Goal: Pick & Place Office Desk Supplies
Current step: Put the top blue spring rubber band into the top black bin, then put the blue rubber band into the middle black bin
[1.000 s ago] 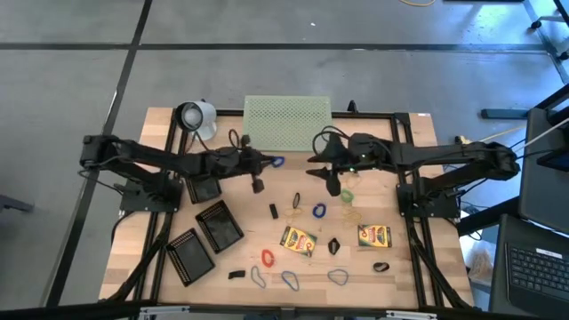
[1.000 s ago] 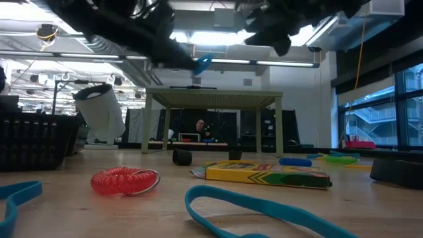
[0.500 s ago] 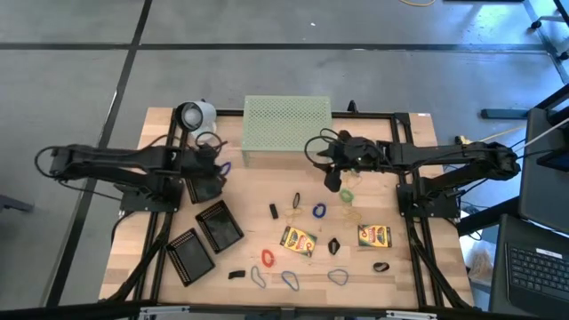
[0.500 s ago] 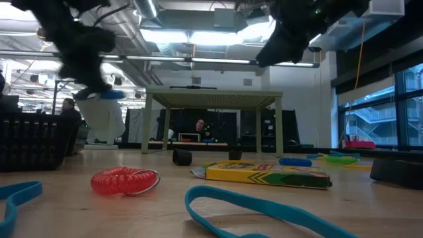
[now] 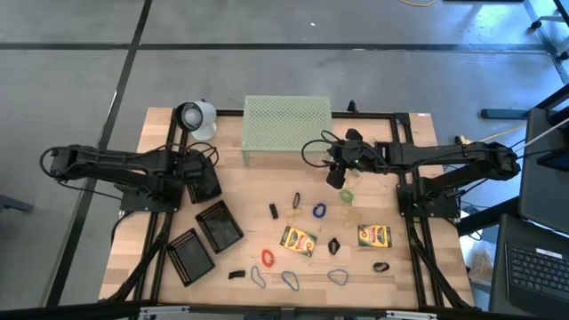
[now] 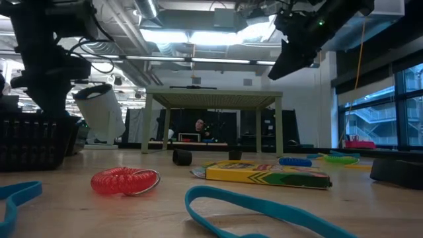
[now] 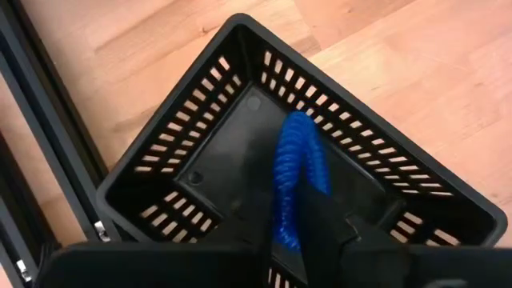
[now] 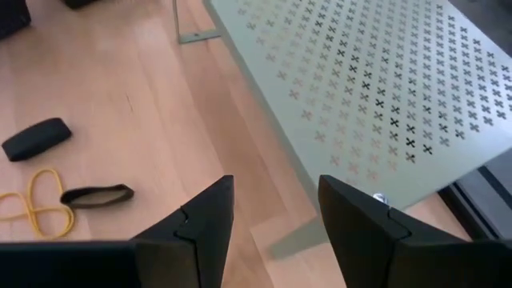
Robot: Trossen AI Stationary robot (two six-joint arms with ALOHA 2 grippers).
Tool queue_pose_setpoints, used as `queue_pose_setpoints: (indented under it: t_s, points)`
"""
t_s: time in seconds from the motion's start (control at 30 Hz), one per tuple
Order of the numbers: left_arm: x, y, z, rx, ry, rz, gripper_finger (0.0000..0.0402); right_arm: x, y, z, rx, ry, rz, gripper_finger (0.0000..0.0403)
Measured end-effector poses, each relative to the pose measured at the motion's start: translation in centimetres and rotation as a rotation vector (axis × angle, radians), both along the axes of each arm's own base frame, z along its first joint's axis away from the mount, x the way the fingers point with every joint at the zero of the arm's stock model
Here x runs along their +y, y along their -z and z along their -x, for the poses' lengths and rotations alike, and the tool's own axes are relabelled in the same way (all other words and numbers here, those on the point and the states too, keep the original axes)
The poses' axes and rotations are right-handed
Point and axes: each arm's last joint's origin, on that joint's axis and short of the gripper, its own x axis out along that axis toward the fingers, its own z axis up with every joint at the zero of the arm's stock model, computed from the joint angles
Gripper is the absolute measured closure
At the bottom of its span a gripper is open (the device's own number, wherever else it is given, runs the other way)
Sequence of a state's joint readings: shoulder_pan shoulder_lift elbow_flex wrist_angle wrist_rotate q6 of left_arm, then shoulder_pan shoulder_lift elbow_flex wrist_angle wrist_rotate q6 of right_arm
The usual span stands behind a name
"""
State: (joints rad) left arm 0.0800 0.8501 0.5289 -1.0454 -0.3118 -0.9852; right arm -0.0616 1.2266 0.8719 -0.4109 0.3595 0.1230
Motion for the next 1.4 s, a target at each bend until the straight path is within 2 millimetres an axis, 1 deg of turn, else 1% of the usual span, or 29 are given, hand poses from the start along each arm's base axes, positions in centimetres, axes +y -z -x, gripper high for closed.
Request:
queue_pose_setpoints:
  t_s: [0.23,0.3,0.43,0.53,0.6,0.7,0.8,0.93,1.03,1.13,1.27,1.4]
  points:
    - [0.0,-0.5,-0.2,-0.016,-0.001,-0.001,0.0314,0.0,-0.2,0.5,0.015,0.023,0.014,0.0215]
    - [0.0,-0.7,-0.3,-0.022,0.0,-0.002,0.0307,-0.2,-0.3,1.0,0.025,0.081,0.022,0.0215]
    - [0.1,-1.1,-0.4,-0.041,0.0,-0.007,0.0299,-1.1,-0.9,2.9,0.03,0.217,-0.004,0.0215]
    - [0.1,-1.4,-0.8,-0.078,0.001,-0.018,0.0298,-2.5,-1.3,4.3,0.0,0.354,-0.07,0.0215]
    - [0.1,-1.8,-1.3,-0.125,0.017,-0.026,0.0298,-3.3,-1.1,5.0,0.005,0.431,-0.144,0.0215]
    - [0.2,-2.7,-2.4,-0.234,0.08,-0.058,0.0297,-4.5,0.1,5.6,0.076,0.492,-0.225,0.0215]
    - [0.3,-4.1,-3.7,-0.344,0.192,-0.116,0.0299,-5.4,2.3,5.9,0.158,0.519,-0.29,0.0215]
    - [0.4,-6.0,-4.9,-0.454,0.331,-0.217,0.0298,-5.8,4.9,5.7,0.227,0.519,-0.397,0.0215]
    - [0.4,-7.0,-5.4,-0.507,0.389,-0.275,0.0298,-5.8,6.2,5.6,0.269,0.554,-0.425,0.0215]
    - [0.4,-7.5,-5.8,-0.538,0.426,-0.317,0.0297,-5.9,7.3,5.4,0.308,0.583,-0.442,0.0215]
    - [0.4,-7.6,-5.9,-0.55,0.446,-0.339,0.0298,-6.0,8.3,5.1,0.358,0.59,-0.447,0.0215]
    - [0.4,-7.7,-5.9,-0.551,0.446,-0.34,0.0297,-5.5,8.9,4.7,0.389,0.535,-0.515,0.0215]
